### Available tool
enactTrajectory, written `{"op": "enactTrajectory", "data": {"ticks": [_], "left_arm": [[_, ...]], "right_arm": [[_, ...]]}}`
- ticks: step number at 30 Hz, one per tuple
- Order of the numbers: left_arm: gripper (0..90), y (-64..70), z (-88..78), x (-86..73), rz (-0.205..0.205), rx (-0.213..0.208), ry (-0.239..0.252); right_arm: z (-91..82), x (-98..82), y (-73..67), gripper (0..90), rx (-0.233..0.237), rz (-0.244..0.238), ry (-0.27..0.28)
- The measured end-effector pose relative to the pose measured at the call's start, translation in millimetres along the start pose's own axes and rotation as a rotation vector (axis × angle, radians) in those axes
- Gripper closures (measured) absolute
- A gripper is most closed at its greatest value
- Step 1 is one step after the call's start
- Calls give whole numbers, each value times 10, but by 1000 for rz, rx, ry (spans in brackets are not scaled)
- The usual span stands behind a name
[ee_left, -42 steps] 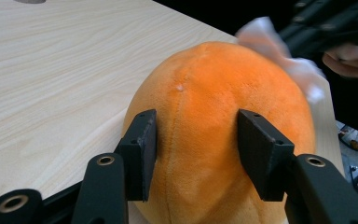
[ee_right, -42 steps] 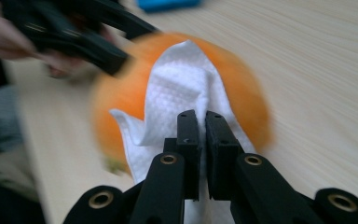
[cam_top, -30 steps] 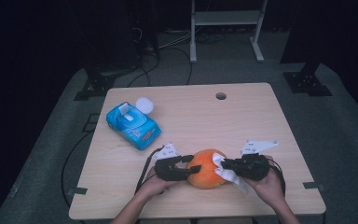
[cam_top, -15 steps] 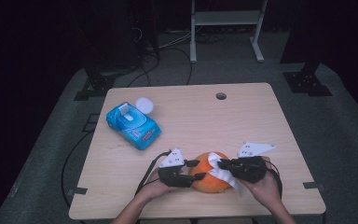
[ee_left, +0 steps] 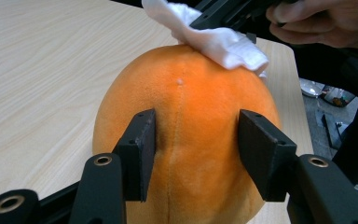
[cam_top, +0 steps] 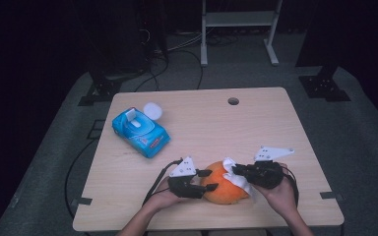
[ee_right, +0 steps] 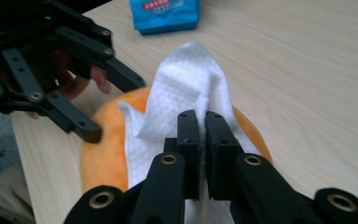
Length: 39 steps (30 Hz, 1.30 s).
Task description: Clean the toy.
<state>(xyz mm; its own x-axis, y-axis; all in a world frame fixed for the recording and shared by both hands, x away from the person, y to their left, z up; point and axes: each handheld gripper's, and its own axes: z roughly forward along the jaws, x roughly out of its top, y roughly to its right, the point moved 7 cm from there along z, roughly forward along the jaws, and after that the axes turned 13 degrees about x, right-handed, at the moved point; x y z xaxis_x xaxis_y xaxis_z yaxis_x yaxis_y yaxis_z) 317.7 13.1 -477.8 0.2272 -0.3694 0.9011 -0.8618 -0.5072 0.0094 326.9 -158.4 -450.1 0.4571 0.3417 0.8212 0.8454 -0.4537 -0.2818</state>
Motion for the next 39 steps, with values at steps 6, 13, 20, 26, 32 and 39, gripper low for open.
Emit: {"op": "enactTrajectory", "data": {"ticks": [6,13,20,26,32,39], "left_arm": [[474,-5,3,-6,-8,1,-6],[474,-31,-6,-25,-20,-3,-14],[473,-30,-8,-23,-25,1,-18],[473,-30,5,-13,-32,-2,-18],[391,-21,-28,36,-60,-32,9],[296,-108,-34,27,-103,-22,22]], "right_arm": [[-95,-153,239,848,-36,88,-31],[-111,-53,95,848,-7,42,1],[-112,-186,235,849,-46,96,-50],[-106,54,-4,848,-21,11,29],[36,-38,-44,847,17,-3,-51],[-103,-178,29,847,51,36,-92]]}}
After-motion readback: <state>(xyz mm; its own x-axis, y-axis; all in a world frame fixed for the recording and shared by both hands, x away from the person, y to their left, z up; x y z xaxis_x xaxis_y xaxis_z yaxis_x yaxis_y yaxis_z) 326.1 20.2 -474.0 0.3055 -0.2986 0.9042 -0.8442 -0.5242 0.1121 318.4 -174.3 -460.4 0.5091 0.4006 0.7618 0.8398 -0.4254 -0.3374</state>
